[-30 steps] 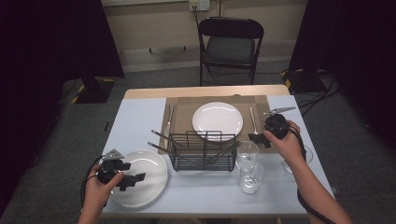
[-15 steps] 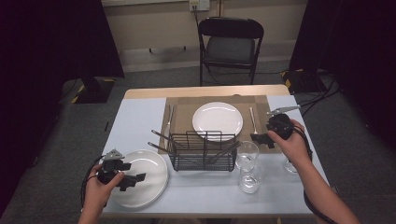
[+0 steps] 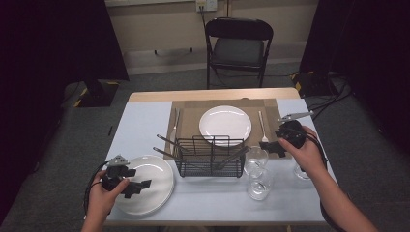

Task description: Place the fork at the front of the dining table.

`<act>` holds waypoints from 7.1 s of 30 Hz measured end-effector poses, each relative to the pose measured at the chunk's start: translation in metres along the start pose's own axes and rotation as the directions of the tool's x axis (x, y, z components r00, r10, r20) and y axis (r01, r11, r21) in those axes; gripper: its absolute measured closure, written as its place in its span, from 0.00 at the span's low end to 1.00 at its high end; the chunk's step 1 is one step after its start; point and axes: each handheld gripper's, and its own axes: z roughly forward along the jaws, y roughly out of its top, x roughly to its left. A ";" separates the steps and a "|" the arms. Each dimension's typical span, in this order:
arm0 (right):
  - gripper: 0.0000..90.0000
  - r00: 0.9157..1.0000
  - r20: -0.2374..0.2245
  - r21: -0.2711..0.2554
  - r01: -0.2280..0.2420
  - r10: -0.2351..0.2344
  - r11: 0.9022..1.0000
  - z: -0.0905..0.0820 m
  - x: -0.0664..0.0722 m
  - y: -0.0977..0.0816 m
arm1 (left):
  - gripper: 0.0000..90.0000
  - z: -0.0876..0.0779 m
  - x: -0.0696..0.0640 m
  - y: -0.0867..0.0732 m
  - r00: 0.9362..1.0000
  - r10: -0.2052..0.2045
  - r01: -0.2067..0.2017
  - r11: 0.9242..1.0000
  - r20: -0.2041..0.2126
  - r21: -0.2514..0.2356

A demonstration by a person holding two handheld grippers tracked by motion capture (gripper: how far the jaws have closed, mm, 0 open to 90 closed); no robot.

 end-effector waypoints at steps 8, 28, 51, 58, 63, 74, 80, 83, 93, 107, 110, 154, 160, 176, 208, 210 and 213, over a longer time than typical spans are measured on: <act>0.18 0.999 -0.030 -0.005 0.022 -0.022 1.000 -0.008 0.004 -0.002 | 0.19 -0.001 0.001 0.000 1.000 0.003 -0.003 1.000 -0.006 0.000; 0.19 0.995 -0.077 -0.001 0.058 -0.057 0.998 -0.018 0.010 -0.023 | 0.19 0.000 0.001 -0.001 1.000 -0.007 0.007 1.000 -0.011 0.004; 0.18 0.991 -0.113 -0.006 0.067 -0.067 0.998 -0.030 0.010 -0.045 | 0.19 0.000 0.001 -0.002 1.000 -0.018 0.018 1.000 -0.012 0.000; 0.18 0.992 -0.115 -0.007 0.048 -0.049 0.999 -0.036 0.006 -0.051 | 0.19 0.000 0.001 -0.002 1.000 -0.014 0.014 1.000 -0.016 0.006; 0.19 0.993 -0.110 -0.011 0.049 -0.050 0.999 -0.040 0.002 -0.056 | 0.19 0.000 0.001 -0.002 1.000 -0.013 0.013 1.000 -0.019 0.007; 0.19 0.990 -0.131 -0.017 0.054 -0.056 0.998 -0.046 0.001 -0.066 | 0.19 0.002 0.000 -0.002 1.000 -0.007 0.007 1.000 -0.015 0.014; 0.19 0.988 -0.142 -0.015 0.064 -0.065 0.998 -0.047 0.002 -0.073 | 0.19 0.002 0.000 -0.002 1.000 -0.002 0.002 1.000 -0.017 0.018; 0.19 0.987 -0.146 -0.016 0.066 -0.068 0.998 -0.047 0.002 -0.074 | 0.19 0.002 -0.001 -0.002 1.000 -0.002 0.003 1.000 -0.017 0.017; 0.20 0.984 -0.157 -0.010 0.081 -0.082 0.997 -0.048 0.004 -0.082 | 0.19 0.003 -0.001 -0.002 1.000 -0.010 0.010 1.000 -0.017 0.016; 0.22 0.978 -0.188 -0.017 0.091 -0.093 0.996 -0.046 0.007 -0.094 | 0.19 0.003 -0.002 -0.001 1.000 -0.009 0.009 1.000 -0.016 0.014; 0.23 0.977 -0.188 -0.006 0.099 -0.098 0.995 -0.043 0.008 -0.098 | 0.19 0.003 -0.002 -0.001 1.000 -0.004 0.005 1.000 -0.016 0.016; 0.24 0.942 -0.291 0.021 0.182 -0.168 0.983 -0.021 0.035 -0.119 | 0.19 0.006 -0.003 -0.002 1.000 -0.009 0.010 1.000 -0.012 0.029; 0.24 0.932 -0.317 0.011 0.189 -0.176 0.982 -0.014 0.039 -0.120 | 0.19 0.006 -0.003 -0.002 1.000 -0.012 0.013 0.999 -0.014 0.029; 0.29 0.920 -0.345 0.014 0.204 -0.187 0.979 -0.004 0.045 -0.120 | 0.19 0.005 -0.003 -0.002 1.000 -0.013 0.013 0.999 -0.011 0.029; 0.30 0.911 -0.336 0.014 0.258 -0.239 0.966 0.003 0.059 -0.116 | 0.19 0.006 -0.004 0.000 1.000 -0.007 0.007 1.000 -0.013 0.030; 0.30 0.909 -0.342 0.012 0.257 -0.237 0.966 0.004 0.060 -0.116 | 0.19 0.006 -0.004 -0.001 1.000 -0.007 0.007 1.000 -0.013 0.030; 0.32 0.909 -0.343 0.014 0.258 -0.238 0.966 0.005 0.059 -0.117 | 0.19 0.005 -0.004 -0.001 1.000 -0.009 0.009 1.000 -0.011 0.028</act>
